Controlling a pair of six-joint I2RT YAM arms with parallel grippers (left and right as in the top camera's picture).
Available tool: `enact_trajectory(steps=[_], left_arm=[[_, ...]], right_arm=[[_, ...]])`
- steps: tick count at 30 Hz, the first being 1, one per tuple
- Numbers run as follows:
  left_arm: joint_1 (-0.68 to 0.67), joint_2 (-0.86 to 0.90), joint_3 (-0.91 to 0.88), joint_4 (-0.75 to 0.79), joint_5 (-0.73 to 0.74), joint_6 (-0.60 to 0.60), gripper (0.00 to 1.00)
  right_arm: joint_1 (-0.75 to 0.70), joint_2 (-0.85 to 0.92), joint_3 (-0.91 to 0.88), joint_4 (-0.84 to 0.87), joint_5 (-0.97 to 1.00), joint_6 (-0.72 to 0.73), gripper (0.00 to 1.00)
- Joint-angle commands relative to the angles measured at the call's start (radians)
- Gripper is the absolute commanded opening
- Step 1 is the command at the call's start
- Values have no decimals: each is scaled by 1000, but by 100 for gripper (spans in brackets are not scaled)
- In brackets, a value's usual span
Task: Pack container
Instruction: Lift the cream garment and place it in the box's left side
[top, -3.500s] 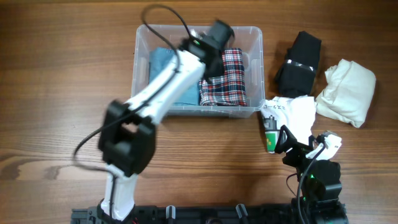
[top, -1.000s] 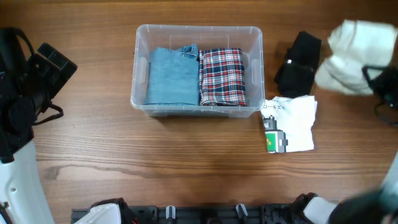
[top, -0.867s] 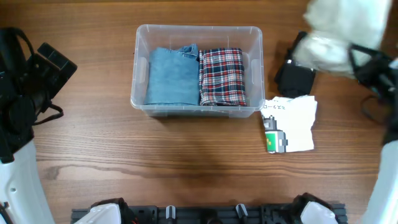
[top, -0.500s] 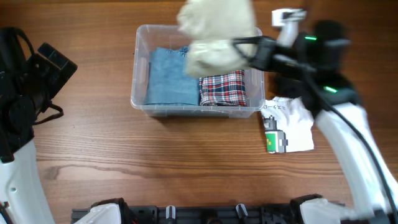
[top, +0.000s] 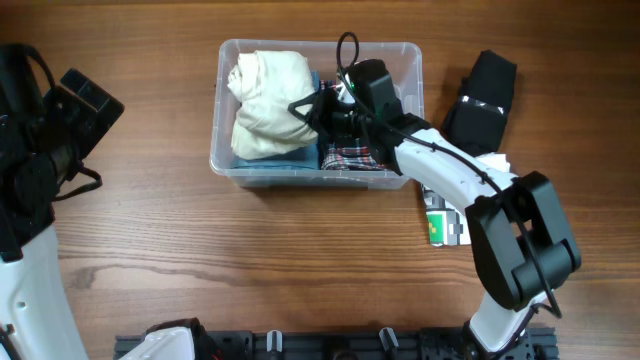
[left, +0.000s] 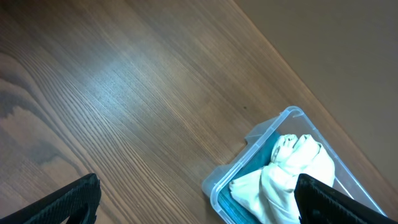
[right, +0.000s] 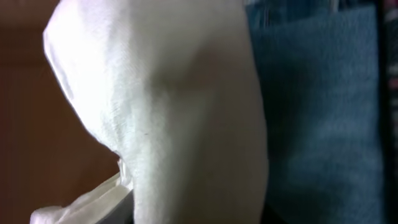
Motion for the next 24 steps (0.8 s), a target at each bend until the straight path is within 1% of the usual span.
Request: enact_trajectory(steps=[1,2,3,4,6,9,11,13,15,16,17,20,22,23,24], left_arm=[[6,0,1,3,-9,8,100],[6,0,1,3,-9,8,100],[6,0,1,2,-9,8,100],[6,0,1,2,-9,8,100],[6,0,1,3,-9,8,100],[6,0,1,2,-9,8,100],[6,0,1,3,-9,8,100],[6,0,1,3,-9,8,100],[6,0,1,3,-9,8,100],[6,0,1,3,-9,8,100],[6,0,1,3,-9,8,100],[6,0,1,2,-9,8,100],[6,0,1,3,-9,8,100],[6,0,1,3,-9,8,100],[6,0,1,2,-9,8,100]], right_arm=[[-4,-32,19,37,-51,-155,47],[-9,-47,19,32,-52,-196,54],[-18,-71,19,21,-52,-236,57],[-29,-103,19,4,-52,-274,59],[-40,-159,19,-40,-29,-331,59],[-62,-257,19,-160,88,-431,56],[-81,-317,19,-187,118,-509,49],[-85,-361,19,-187,117,-515,42],[-68,-380,19,-187,106,-508,29],[-43,-376,19,-194,107,-494,19],[-19,-361,19,-198,113,-496,14],[82,-260,19,-203,154,-499,11],[140,-137,19,-201,158,-506,7],[156,-78,19,-201,134,-506,5],[165,-35,19,-198,98,-507,4]])
